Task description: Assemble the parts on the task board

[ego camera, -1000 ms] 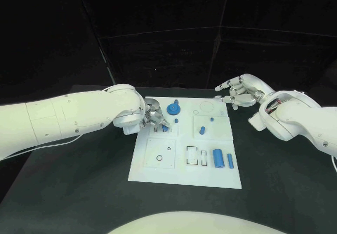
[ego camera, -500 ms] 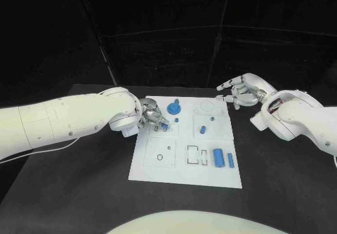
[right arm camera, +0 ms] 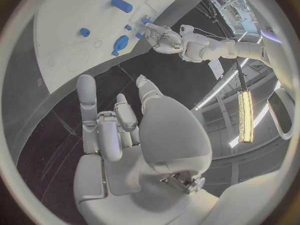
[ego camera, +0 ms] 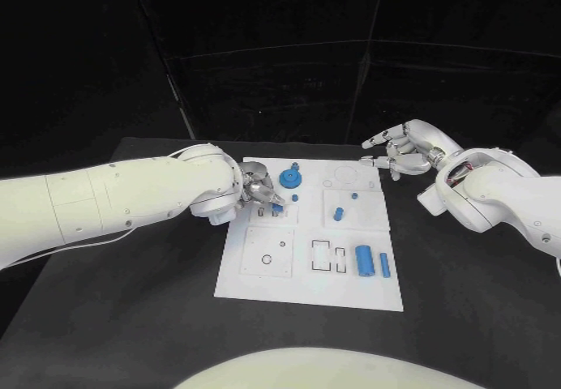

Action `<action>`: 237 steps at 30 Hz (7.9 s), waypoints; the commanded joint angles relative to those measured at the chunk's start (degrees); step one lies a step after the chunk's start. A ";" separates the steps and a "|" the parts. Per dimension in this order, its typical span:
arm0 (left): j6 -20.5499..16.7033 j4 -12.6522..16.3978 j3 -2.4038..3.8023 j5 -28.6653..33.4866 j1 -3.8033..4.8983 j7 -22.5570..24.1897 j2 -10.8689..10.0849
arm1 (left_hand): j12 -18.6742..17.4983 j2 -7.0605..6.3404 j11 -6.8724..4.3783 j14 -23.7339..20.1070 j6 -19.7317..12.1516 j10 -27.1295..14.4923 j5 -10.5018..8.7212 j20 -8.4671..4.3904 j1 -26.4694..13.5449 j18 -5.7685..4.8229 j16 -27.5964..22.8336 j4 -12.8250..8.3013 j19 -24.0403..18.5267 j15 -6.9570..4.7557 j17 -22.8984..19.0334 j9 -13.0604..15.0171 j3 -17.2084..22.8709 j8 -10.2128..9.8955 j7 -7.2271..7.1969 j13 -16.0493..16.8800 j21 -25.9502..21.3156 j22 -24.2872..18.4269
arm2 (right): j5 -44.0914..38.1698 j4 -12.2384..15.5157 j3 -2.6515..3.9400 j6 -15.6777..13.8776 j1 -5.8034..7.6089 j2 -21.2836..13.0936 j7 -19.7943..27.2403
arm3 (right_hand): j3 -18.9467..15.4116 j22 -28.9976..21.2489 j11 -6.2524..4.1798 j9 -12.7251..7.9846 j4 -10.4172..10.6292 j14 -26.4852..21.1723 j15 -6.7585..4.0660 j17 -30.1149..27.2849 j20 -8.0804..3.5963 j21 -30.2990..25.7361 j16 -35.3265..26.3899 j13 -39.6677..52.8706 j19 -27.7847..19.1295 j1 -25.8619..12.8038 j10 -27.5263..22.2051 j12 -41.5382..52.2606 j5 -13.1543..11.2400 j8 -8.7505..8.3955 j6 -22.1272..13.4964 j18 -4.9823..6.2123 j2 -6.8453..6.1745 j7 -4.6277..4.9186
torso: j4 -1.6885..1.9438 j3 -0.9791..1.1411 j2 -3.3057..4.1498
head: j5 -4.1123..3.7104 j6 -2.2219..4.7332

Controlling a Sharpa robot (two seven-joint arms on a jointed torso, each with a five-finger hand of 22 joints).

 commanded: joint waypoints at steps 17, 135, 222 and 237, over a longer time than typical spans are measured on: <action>3.72 -0.29 0.01 -5.23 -0.01 -2.15 0.19 | -0.37 -0.19 -0.09 5.94 -0.39 0.07 0.29 -0.32 0.83 -0.37 0.18 -8.70 0.26 0.19 15.09 0.12 9.20 0.32 0.09 -0.24 -0.36 -0.20 | -0.15 -0.27 0.05 0.01 0.11 0.44 0.28 | -0.31 -0.01 -0.33 0.03 0.17 3.40 -0.26 3.43 -0.27 -0.26 -0.29 -0.03 -0.03 -0.22 0.19 0.23 0.18 0.42 0.11 1.02 0.09 -0.43 | 0.02 -0.05 0.03 | 0.20 -0.37; 7.37 -4.25 0.07 -5.24 0.12 -4.83 3.50 | 0.93 -2.72 -1.65 5.94 4.99 2.20 -2.37 -1.54 -8.54 -1.10 0.18 6.24 1.32 -1.15 15.09 0.78 -17.27 1.13 -1.99 0.51 2.21 4.41 | 0.16 -0.90 0.04 0.08 0.09 1.09 0.58 | -1.27 -1.85 -0.35 -0.02 1.07 3.06 -0.30 1.92 -0.31 -1.17 -0.98 -0.57 -0.81 -0.87 -0.15 -0.01 0.93 0.73 -0.04 1.29 0.28 -0.46 | 0.12 -0.09 -0.05 | -0.79 -1.31; 20.12 -26.31 1.99 -4.07 3.33 -2.30 11.94 | -1.41 2.12 0.00 5.94 2.37 -0.71 -3.12 -0.49 3.13 -0.68 0.18 9.28 0.55 0.20 15.09 -2.96 -33.51 -4.81 0.03 -2.94 -0.23 2.35 | 0.49 -2.20 0.04 0.48 0.08 2.43 0.73 | -1.74 -2.26 -0.35 -0.04 1.60 3.03 -0.31 1.79 -0.31 -1.47 -1.12 -0.54 -0.95 -1.11 -0.09 0.08 1.17 0.89 -0.14 1.34 0.58 -0.46 | 0.09 -0.08 0.00 | -0.38 -0.76; 21.53 -26.38 1.95 -4.00 3.25 -1.68 12.17 | -1.46 4.07 0.08 5.94 2.73 -0.81 -3.11 -0.40 6.48 -0.72 0.18 7.23 0.57 0.27 15.09 -3.48 -33.04 -5.33 0.15 -3.06 -0.11 2.65 | 0.71 -2.25 0.04 0.37 0.08 2.54 0.95 | -1.77 -2.25 -0.36 -0.04 1.70 3.04 -0.31 1.81 -0.32 -1.48 -1.12 -0.51 -0.93 -1.14 -0.07 0.11 1.17 0.93 -0.15 1.33 0.72 -0.46 | 0.04 -0.04 -0.02 | -0.35 -1.01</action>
